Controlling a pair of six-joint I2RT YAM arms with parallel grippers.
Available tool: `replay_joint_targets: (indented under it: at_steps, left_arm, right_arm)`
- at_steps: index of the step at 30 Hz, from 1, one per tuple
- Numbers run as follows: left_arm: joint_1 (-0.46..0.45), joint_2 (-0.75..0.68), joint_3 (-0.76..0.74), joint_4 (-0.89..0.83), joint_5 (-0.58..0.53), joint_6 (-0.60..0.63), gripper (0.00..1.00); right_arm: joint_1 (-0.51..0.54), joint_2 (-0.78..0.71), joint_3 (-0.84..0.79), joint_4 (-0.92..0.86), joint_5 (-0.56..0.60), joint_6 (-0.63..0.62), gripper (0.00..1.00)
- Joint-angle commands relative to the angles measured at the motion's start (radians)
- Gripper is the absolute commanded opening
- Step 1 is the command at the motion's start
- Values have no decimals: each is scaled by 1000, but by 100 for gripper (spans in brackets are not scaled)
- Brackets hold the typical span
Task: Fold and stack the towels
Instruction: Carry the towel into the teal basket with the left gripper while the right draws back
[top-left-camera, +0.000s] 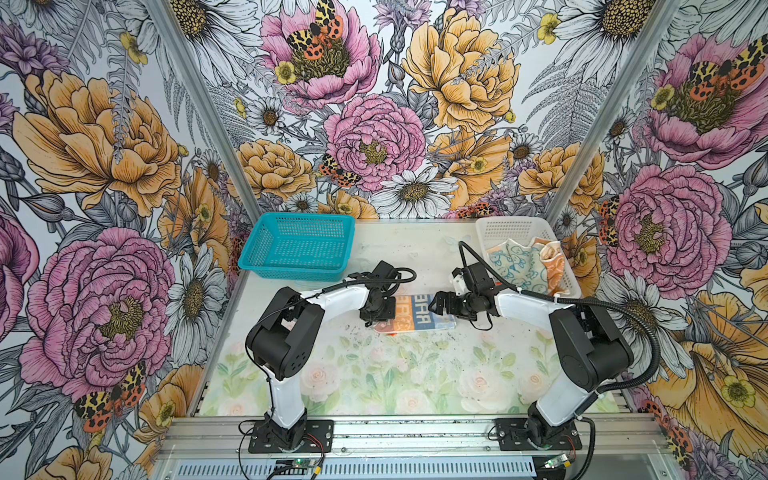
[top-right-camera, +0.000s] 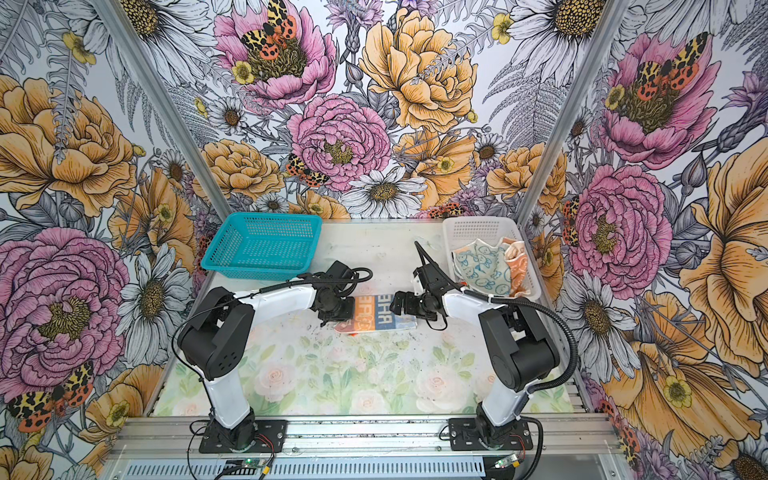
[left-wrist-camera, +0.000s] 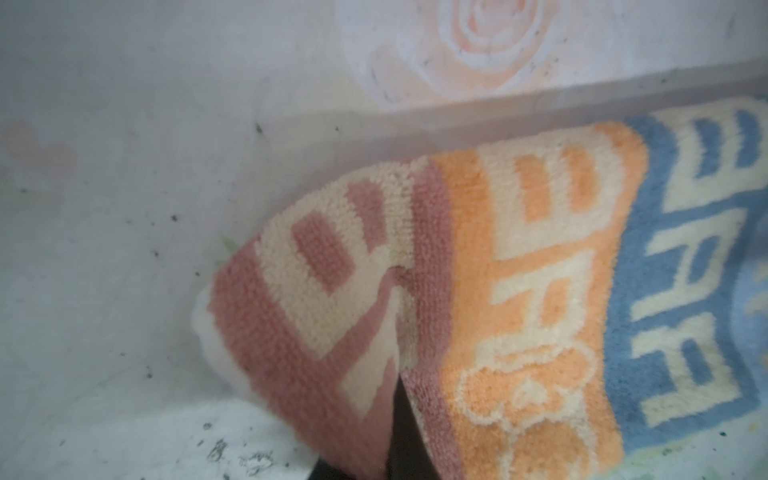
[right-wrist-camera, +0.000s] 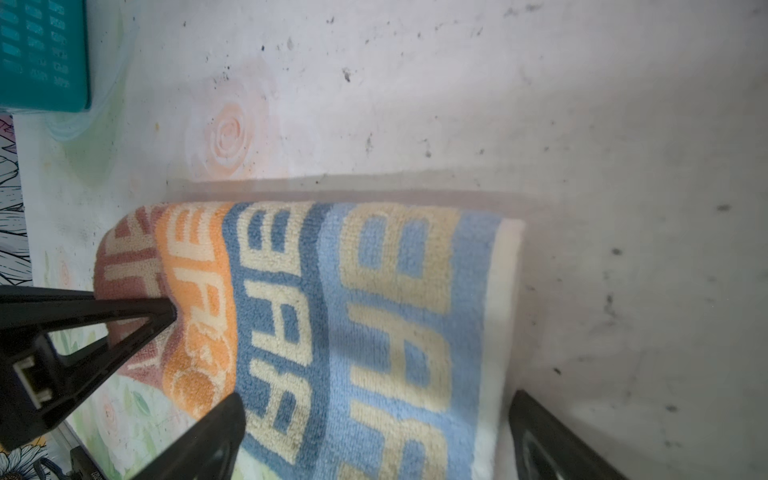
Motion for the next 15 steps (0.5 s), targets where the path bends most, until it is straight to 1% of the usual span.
replay_joint_targets:
  at_steps: [1, 7, 11, 15]
  left_arm:
    - [1, -5, 60, -110, -111, 67, 0]
    - [17, -12, 177, -234, -222, 155, 0]
    - [44, 8, 291, -352, -347, 220, 0]
    - [89, 27, 401, -419, -418, 272, 0]
  right_arm:
    - [9, -39, -4, -14, 19, 25, 99]
    - [13, -60, 40, -22, 26, 32, 99]
    - [13, -3, 105, -23, 23, 23, 99]
    - [15, 57, 191, -23, -5, 18, 99]
